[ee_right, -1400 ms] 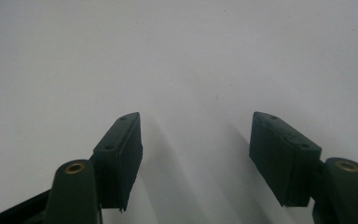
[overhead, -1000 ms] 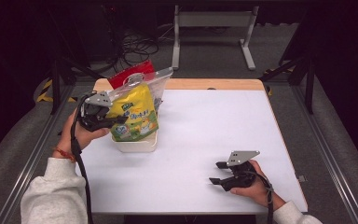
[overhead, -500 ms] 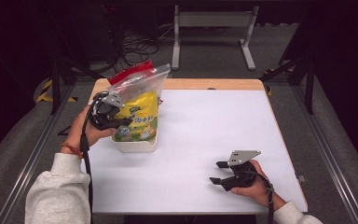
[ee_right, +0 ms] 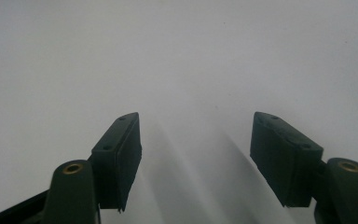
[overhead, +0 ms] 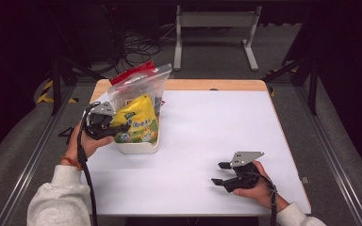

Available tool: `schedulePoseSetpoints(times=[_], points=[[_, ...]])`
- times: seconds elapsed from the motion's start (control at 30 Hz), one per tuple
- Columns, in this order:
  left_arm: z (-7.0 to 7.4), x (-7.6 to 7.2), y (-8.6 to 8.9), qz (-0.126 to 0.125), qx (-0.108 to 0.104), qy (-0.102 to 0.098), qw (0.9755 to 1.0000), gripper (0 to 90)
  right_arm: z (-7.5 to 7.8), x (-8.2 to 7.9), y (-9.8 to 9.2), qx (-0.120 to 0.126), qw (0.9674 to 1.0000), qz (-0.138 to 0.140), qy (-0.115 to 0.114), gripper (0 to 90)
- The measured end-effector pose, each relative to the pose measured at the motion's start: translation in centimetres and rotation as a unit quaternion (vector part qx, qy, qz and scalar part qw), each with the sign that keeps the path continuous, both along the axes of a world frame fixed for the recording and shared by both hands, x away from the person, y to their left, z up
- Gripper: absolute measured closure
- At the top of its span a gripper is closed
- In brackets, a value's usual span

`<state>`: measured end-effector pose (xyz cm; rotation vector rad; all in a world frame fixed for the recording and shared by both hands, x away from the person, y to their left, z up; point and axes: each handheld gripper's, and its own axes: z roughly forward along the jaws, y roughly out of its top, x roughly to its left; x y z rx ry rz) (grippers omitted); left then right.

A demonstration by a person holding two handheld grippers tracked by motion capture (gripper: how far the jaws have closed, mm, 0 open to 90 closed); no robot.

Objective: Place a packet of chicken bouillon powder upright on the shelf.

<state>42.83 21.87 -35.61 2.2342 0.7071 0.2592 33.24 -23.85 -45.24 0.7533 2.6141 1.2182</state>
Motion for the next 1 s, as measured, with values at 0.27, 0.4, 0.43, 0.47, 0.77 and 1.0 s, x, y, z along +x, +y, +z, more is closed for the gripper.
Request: schedulePoseSetpoints(times=[0.27, 0.4, 0.43, 0.47, 0.77, 1.0], points=[[-0.8, -0.5, 0.2, 0.013, -0.021, -0.018, 0.9995, 89.4, 0.3, -0.1, 0.0, 0.002, 1.0000, 0.001, -0.006, 33.9], [-1.6, -1.0, 0.3, 0.028, -0.047, -0.042, 0.9976, 88.9, 0.3, -0.1, 0.0, 0.001, 1.0000, 0.002, -0.006, 33.9], [-1.6, -1.0, 0.3, 0.028, -0.047, -0.042, 0.9976, 88.0, 0.3, -0.1, 0.0, 0.001, 1.0000, 0.002, -0.006, 33.9], [-1.8, -1.1, 0.3, 0.031, -0.054, -0.050, 0.9968, 88.0, 0.3, -0.1, 0.0, 0.001, 1.0000, 0.003, -0.006, 33.9], [-3.1, -2.0, 0.4, 0.042, -0.089, -0.095, 0.9907, 87.6, 0.3, -0.1, 0.1, 0.000, 1.0000, 0.004, -0.006, 33.9], [-4.0, -1.9, 0.6, 0.051, -0.115, -0.095, 0.9874, 88.9, 0.4, -0.2, 0.1, 0.000, 0.9999, 0.004, -0.011, 34.0]])
